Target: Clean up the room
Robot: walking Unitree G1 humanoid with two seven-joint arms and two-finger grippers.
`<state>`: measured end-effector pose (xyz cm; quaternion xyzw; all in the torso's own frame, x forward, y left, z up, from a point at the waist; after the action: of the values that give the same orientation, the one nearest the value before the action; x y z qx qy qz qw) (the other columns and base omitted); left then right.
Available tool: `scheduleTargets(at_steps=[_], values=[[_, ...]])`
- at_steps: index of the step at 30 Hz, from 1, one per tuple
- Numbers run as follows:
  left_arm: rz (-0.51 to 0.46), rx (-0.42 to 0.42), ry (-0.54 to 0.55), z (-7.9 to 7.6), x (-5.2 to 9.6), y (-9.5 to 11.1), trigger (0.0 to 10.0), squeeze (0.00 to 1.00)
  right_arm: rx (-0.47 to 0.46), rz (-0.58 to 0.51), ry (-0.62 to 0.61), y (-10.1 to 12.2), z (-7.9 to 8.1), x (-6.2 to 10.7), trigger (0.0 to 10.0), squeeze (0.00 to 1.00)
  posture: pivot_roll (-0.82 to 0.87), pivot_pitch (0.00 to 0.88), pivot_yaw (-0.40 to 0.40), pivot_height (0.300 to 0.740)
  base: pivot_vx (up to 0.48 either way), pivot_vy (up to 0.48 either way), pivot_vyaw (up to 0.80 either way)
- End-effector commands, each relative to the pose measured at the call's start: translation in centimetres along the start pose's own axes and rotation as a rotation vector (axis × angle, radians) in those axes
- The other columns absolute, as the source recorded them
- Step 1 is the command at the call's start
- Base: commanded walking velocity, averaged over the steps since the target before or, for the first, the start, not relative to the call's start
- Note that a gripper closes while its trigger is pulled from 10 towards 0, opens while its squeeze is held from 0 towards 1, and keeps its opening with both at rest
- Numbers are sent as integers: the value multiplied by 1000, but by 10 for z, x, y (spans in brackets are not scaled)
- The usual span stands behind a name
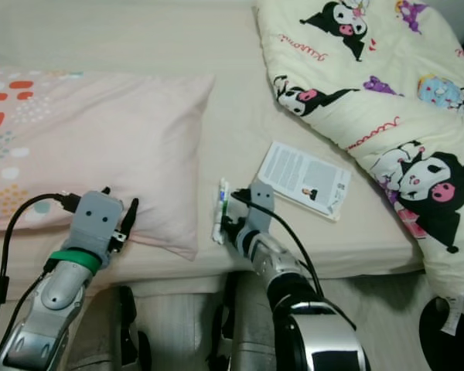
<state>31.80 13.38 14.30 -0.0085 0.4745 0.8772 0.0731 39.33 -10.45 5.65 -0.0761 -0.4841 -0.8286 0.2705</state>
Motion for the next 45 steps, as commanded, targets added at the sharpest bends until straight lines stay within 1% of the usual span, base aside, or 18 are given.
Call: scheduleTargets(at_steps=[1, 11, 12, 13, 15, 16, 17, 19, 20, 22, 30, 31, 33, 39, 40, 42, 43, 45], values=[[32, 10, -6, -5, 1, -7, 10000, 0, -30, 23, 36, -7, 1, 1, 0, 0, 49, 260, -11, 600, 0, 0, 0], [7, 43, -4, -15, -14, 0, 10000, 0, -41, -12, 160, 12, 9, 4, 0, 0, -9, 195, -37, 600, 0, 0, 0], [4, 49, -3, -17, -17, 2, 10000, 0, -46, -31, 188, 18, 11, 6, 0, 0, -18, 179, -44, 600, 0, 0, 0], [-9, 63, 3, -19, -20, 6, 10000, 0, -40, -126, 274, 38, 21, 12, 0, 0, -31, 162, -49, 600, 0, 0, 0], [-9, 63, 3, -19, -20, 6, 10000, 0, -40, -126, 274, 38, 21, 12, 0, 0, -31, 162, -49, 600, 0, 0, 0], [-16, 70, 6, -19, -21, 8, 10000, 0, -31, -183, 314, 49, 27, 18, 0, 0, -42, 149, -52, 600, 0, 0, 0], [-28, 81, 11, -18, -24, 11, 10000, 0, 9, -320, 344, 69, 35, 38, 9059, 0, -60, 133, -52, 600, 0, 0, 0], [-32, 84, 13, -18, -25, 12, 10000, 0, 23, -362, 346, 73, 37, 46, 9059, 0, -60, 133, -52, 600, 0, 0, 0], [-36, 89, 15, -17, -27, 14, 10000, 0, 27, -403, 347, 76, 39, 56, 10000, 0, -81, 121, -46, 600, 0, 0, 0], [-46, 97, 16, -17, -30, 16, 10000, 0, 23, -455, 342, 76, 39, 71, 10000, 0, -92, 118, -43, 600, 0, 0, 0], [-65, 102, 4, -20, -37, 20, 10000, 0, 10, -454, 314, 61, 32, 82, 10000, 0, -116, 111, -30, 600, 0, 0, 0], [-71, 102, -1, -21, -38, 21, 10000, 0, 8, -430, 288, 55, 27, 79, 10000, 0, -111, 117, -22, 600, 0, 0, 0], [-81, 100, -10, -23, -38, 24, 10000, 0, 84, -328, 185, 37, 10, 53, 10000, 0, -93, 132, -18, 600, 0, 0, 0], [-66, 88, -21, -23, -29, 19, 10000, 0, 133, -225, 71, 23, -4, 33, 10000, 0, -53, 173, -12, 600, 0, 0, 0], [-59, 83, -22, -22, -25, 17, 10000, 0, 138, -201, 56, 19, -6, 29, 10000, 149, -38, 188, -12, 600, 0, 0, 0], [-55, 80, -22, -22, -23, 16, 10000, 0, 140, -188, 51, 18, -7, 27, 10000, 149, -38, 188, -12, 600, 0, 0, 0], [-49, 74, -18, -19, -20, 14, 10000, 0, 144, -155, 46, 11, -7, 23, 10000, 1000, 3, 218, -10, 600, 0, 0, 0], [-43, 69, -13, -17, -17, 13, 10000, 0, 144, -124, 46, 5, -7, 20, 10000, 1000, 10, 224, -9, 600, 0, 0, 0]])
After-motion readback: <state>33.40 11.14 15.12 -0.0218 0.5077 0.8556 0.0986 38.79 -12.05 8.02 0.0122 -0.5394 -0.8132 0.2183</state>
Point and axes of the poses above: a point about 5 cm out from each wrist's last joint towards the gripper, its own x axis pointing back from the gripper into the wrist, its own y axis along the axis of the wrist's last joint, z = x × y, the point moved 4 cm from there along -x, pointing out of the wrist towards the gripper, and after that the axes turned 12 degrees about -x, right-handed, at the moved point
